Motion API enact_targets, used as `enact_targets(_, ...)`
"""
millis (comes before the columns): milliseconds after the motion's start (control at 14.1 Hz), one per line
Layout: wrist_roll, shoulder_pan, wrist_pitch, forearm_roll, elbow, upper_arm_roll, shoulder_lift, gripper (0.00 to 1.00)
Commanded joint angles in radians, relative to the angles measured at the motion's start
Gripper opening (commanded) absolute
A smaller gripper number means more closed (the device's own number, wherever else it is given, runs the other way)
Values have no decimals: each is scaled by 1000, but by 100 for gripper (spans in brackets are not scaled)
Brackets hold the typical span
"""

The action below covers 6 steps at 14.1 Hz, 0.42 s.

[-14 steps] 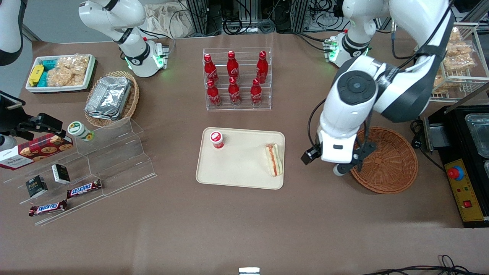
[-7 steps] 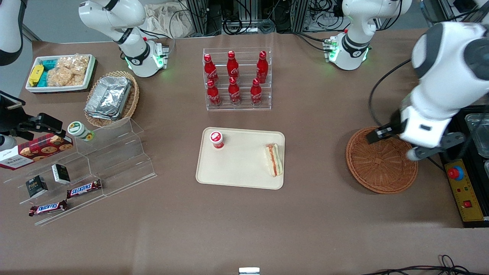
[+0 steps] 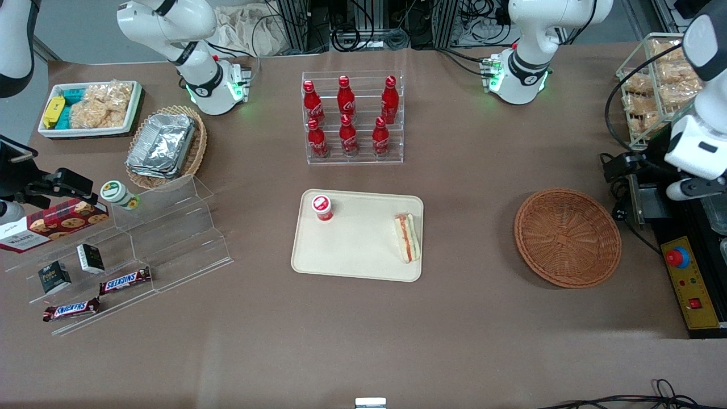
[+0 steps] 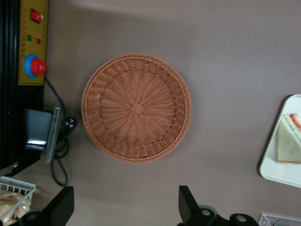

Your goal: Place sandwich from basket to tray

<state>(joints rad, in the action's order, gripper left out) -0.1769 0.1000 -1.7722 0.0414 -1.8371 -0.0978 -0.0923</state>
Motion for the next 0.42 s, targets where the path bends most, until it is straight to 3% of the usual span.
enact_targets(0,17,17,-24,-8,-97,-16,-99,100)
enact_targets(354,17,15,6,17,-57,-19,-80,100)
